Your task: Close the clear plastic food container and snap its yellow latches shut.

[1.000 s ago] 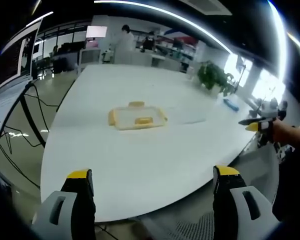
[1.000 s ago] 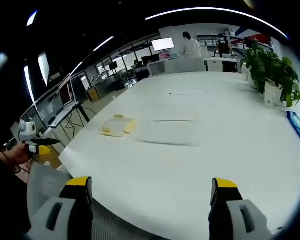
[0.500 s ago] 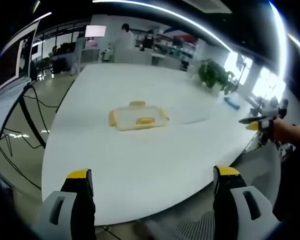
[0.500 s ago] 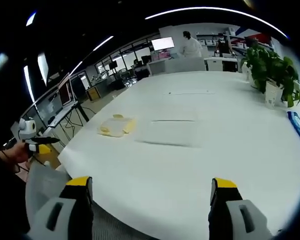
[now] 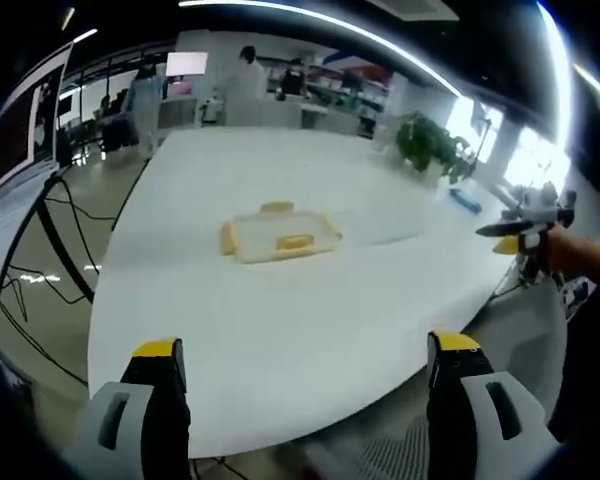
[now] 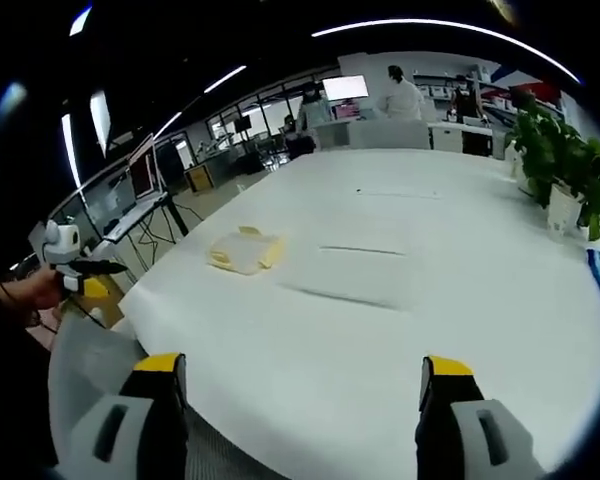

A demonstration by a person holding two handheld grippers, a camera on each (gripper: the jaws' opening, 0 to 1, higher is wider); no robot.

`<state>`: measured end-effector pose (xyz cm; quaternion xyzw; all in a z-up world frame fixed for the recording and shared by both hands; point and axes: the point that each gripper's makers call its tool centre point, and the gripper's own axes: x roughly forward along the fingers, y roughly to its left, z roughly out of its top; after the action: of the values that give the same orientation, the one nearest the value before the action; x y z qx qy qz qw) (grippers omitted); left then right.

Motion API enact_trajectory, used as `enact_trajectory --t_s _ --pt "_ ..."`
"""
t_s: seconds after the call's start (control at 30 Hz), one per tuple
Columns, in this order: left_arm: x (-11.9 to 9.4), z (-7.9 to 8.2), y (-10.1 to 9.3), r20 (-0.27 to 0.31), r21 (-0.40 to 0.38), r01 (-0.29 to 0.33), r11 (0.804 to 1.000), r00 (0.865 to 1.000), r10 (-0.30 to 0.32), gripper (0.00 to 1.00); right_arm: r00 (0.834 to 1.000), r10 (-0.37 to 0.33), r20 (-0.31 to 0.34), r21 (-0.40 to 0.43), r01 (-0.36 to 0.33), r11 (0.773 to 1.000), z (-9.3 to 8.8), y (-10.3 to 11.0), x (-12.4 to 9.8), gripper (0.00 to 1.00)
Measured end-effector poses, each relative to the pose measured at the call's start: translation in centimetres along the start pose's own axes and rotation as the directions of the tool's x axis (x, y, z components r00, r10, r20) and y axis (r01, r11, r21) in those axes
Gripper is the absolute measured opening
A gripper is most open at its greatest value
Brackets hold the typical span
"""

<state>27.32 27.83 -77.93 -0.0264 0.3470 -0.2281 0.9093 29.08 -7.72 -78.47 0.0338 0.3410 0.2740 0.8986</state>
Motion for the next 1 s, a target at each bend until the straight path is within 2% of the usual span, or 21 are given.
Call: enact_trajectory --t_s 0.27,0.63,0.73,0.8,1.0 --pt "0.8 0.3 1.1 -0.007 0.009 -0.004 1.0 1.0 0.004 0.98 0.999 0.041 -0.014 -0.084 -0.042 0.996 1.0 1.0 1.9 0.93" --pt "3.2 1.6 2.5 -0.03 0.041 0.018 0.999 0.999 -0.017 0.97 0.996 0.084 -0.041 -0.139 -0.089 0.986 2.3 2.2 4.8 0.89" --pt "3.8 1.7 3.0 -0.037 0.045 0.021 0.999 0.999 -0.019 0.96 0.994 0.101 -0.052 -0.152 -0.108 0.982 2.7 2.9 5.8 0.89" --pt "4.0 1.8 3.1 -0.04 0.05 0.024 0.998 0.999 -0.022 0.96 0.993 0.103 -0.065 -0.192 -0.113 0.975 2.9 3.3 6.4 0.89" --pt "5.1 1.9 4.0 -0.064 0.069 0.036 0.997 0.997 -0.032 0.95 0.988 0.124 -0.086 -0.209 -0.14 0.968 3.5 4.1 8.2 0.87"
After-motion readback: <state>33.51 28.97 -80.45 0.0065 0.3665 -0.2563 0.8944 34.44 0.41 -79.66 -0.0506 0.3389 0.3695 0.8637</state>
